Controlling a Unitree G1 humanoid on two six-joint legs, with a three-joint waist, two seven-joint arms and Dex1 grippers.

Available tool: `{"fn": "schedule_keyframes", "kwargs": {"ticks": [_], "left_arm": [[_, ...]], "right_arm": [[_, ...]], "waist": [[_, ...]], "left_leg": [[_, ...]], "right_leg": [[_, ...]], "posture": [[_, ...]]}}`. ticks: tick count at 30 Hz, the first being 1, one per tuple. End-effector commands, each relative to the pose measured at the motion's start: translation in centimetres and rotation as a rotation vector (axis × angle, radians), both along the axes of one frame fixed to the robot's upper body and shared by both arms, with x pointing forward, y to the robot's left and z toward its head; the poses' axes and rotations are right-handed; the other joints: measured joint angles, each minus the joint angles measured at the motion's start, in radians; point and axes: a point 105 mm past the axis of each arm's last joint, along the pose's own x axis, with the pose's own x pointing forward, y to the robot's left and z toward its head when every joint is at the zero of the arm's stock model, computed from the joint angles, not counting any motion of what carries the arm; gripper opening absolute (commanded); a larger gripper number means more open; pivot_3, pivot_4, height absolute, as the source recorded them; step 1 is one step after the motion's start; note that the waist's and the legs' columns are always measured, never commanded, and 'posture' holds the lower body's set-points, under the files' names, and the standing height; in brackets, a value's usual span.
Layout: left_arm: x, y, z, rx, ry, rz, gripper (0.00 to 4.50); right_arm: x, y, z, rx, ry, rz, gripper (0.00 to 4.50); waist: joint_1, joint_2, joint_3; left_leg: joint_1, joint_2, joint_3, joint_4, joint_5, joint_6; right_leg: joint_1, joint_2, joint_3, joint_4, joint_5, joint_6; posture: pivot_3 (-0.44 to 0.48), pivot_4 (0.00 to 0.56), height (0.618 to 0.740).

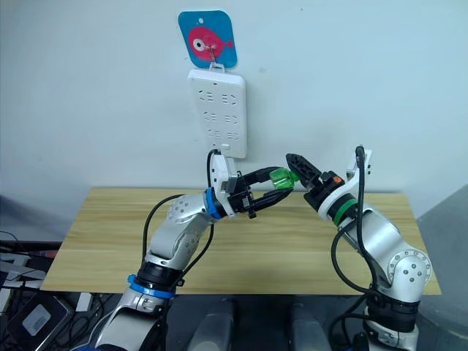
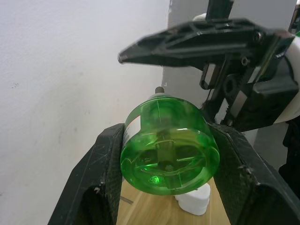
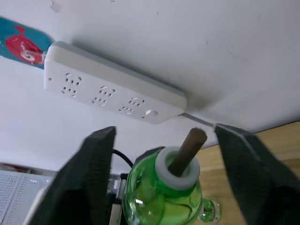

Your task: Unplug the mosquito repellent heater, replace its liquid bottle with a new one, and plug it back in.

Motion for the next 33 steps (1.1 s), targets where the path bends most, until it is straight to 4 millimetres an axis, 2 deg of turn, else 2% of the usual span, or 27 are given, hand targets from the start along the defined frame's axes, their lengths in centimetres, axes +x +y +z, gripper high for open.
{"fn": "schedule_keyframes", "kwargs": {"ticks": [1, 4, 5, 9, 13, 16, 18, 20, 23, 25, 27, 33], "left_arm": [[-0.8, -0.6, 1.3, -0.018, -0.067, -0.02, 2.27], [-0.9, -0.7, 1.4, -0.022, -0.072, -0.023, 2.27], [-0.9, -0.8, 1.5, -0.023, -0.072, -0.023, 2.27], [-1.1, -0.9, 1.4, -0.02, -0.07, -0.03, 2.27], [-1.2, -0.6, 1.3, -0.006, -0.039, -0.049, 3.59], [-0.9, 0.2, 1.2, 0.041, -0.042, -0.051, 4.5], [-0.7, 1.2, 0.6, 0.156, -0.061, -0.064, 4.5], [-0.5, 2.0, 0.1, 0.239, -0.072, -0.079, 4.5], [-0.6, 2.7, -0.4, 0.339, -0.057, -0.119, 4.5], [-0.7, 2.8, -1.0, 0.385, -0.05, -0.138, 4.5], [-1.0, 2.8, -1.6, 0.417, -0.046, -0.151, 4.5], [-1.3, 2.9, -2.0, 0.442, -0.043, -0.169, 4.5]], "right_arm": [[-1.2, 1.1, 1.5, 0.018, -0.064, 0.066, 2.19], [-1.4, 1.3, 1.2, 0.011, -0.052, 0.086, 1.08], [-1.4, 1.4, 1.2, 0.01, -0.049, 0.09, 0.84], [-1.4, 1.4, 1.1, 0.013, -0.043, 0.099, 0.84], [-1.0, 0.7, 0.9, 0.002, -0.037, 0.063, 0.84], [-0.5, -0.7, 0.5, -0.034, -0.034, 0.0, 0.84], [0.6, -2.9, -0.8, -0.196, -0.071, -0.116, 0.84], [1.2, -4.2, -2.1, -0.349, -0.105, -0.175, 0.84], [2.1, -4.7, -5.9, -0.807, -0.25, -0.172, 0.84], [2.9, -5.4, -8.5, -1.031, -0.326, -0.187, 0.84], [3.9, -6.5, -10.8, -1.139, -0.354, -0.25, 0.84], [6.2, -8.5, -14.3, -1.22, -0.334, -0.372, 0.84]], "waist": [[-0.003, 0.0, 0.0], [-0.007, 0.0, 0.0], [-0.008, 0.0, 0.0], [-0.011, 0.0, 0.0], [-0.011, 0.0, 0.0], [-0.011, 0.0, 0.0], [-0.011, 0.0, 0.0], [-0.009, 0.0, 0.0], [-0.009, 0.0, 0.0], [-0.009, 0.0, -0.001], [-0.009, 0.0, -0.001], [-0.009, 0.0, -0.001]], "left_leg": [[0.0, 0.0, 0.0, 0.0, 0.0, 0.0], [0.0, 0.0, 0.0, 0.001, 0.0, 0.0], [0.0, 0.0, 0.0, 0.001, 0.0, 0.0], [0.0, 0.0, 0.0, 0.0, 0.0, 0.0], [0.0, 0.0, 0.0, 0.0, 0.0, 0.0], [0.0, 0.0, 0.0, 0.001, 0.0, 0.0], [0.0, 0.0, 0.0, 0.001, 0.0, 0.0], [0.001, 0.0, 0.0, 0.001, 0.0, 0.0], [0.001, 0.0, 0.0, 0.001, 0.0, 0.0], [0.001, 0.0, 0.0, 0.001, 0.0, 0.0], [0.002, 0.0, 0.001, 0.0, 0.0, 0.0], [0.001, 0.0, 0.001, 0.001, 0.0, 0.0]], "right_leg": [[0.0, 0.0, 0.0, 0.0, 0.0, 0.0], [0.0, 0.0, 0.0, 0.0, 0.0, 0.001], [0.0, 0.0, 0.0, 0.0, 0.0, 0.001], [0.0, 0.0, 0.0, 0.0, 0.0, 0.001], [0.0, 0.0, 0.0, 0.0, 0.0, 0.0], [0.0, 0.0, 0.0, 0.0, 0.0, 0.0], [0.0, 0.0, 0.0, 0.0, 0.0, 0.001], [0.0, 0.0, 0.0, 0.0, -0.001, 0.001], [0.001, 0.0, 0.0, 0.0, -0.001, 0.002], [0.0, 0.0, 0.0, 0.0, -0.001, 0.002], [0.0, 0.0, 0.0, 0.0, -0.002, 0.002], [0.0, 0.0, 0.001, 0.001, 0.0, -0.001]], "posture": [[0.271, 0.19, 0.74], [0.273, 0.19, 0.74], [0.273, 0.19, 0.74], [0.276, 0.19, 0.74], [0.278, 0.19, 0.74], [0.285, 0.19, 0.74], [0.286, 0.191, 0.74], [0.293, 0.191, 0.74], [0.297, 0.185, 0.74], [0.299, 0.185, 0.74], [0.302, 0.182, 0.74], [0.317, 0.183, 0.74]]}}
